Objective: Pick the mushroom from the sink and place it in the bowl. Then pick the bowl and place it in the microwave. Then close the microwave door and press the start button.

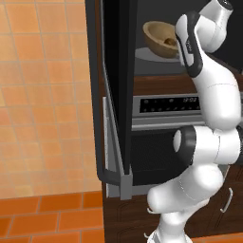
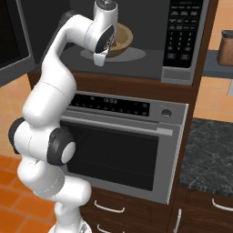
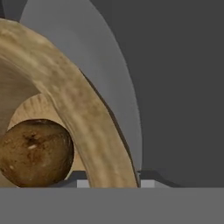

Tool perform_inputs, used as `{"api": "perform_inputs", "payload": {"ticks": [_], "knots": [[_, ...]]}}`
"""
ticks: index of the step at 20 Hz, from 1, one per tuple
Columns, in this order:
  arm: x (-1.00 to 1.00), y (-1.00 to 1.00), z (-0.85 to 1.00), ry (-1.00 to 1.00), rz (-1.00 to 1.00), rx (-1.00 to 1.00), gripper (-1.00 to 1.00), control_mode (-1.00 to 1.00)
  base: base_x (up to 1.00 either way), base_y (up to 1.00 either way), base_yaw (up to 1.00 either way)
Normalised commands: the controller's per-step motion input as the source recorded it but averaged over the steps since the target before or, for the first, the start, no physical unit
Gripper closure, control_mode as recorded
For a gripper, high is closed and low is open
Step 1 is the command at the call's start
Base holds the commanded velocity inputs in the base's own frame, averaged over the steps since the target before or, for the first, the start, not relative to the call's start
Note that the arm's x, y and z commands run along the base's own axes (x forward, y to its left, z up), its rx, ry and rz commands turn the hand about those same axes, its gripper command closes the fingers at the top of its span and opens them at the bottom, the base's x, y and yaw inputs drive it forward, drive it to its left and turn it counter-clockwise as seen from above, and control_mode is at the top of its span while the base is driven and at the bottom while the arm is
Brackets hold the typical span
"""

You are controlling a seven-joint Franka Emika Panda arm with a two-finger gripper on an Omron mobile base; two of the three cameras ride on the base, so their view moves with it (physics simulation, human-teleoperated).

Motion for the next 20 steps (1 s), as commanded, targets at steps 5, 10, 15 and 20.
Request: {"api": "perform_inputs", "payload": {"ticks": [5, 10, 15, 20], "knots": [[0.41, -0.01, -0.19, 0.03, 0.03, 0.00, 1.00, -1.00, 0.00, 0.00, 0.00], [0.10, -0.08, -0.15, 0.00, 0.02, 0.00, -1.00, -1.00, 0.00, 0.00, 0.00], [-0.25, -0.07, 0.00, -0.14, 0.03, 0.01, -1.00, -1.00, 0.00, 0.00, 0.00], [-0.68, -0.11, -0.04, -0.20, 0.05, 0.02, -1.00, -1.00, 0.00, 0.00, 0.00]]}}
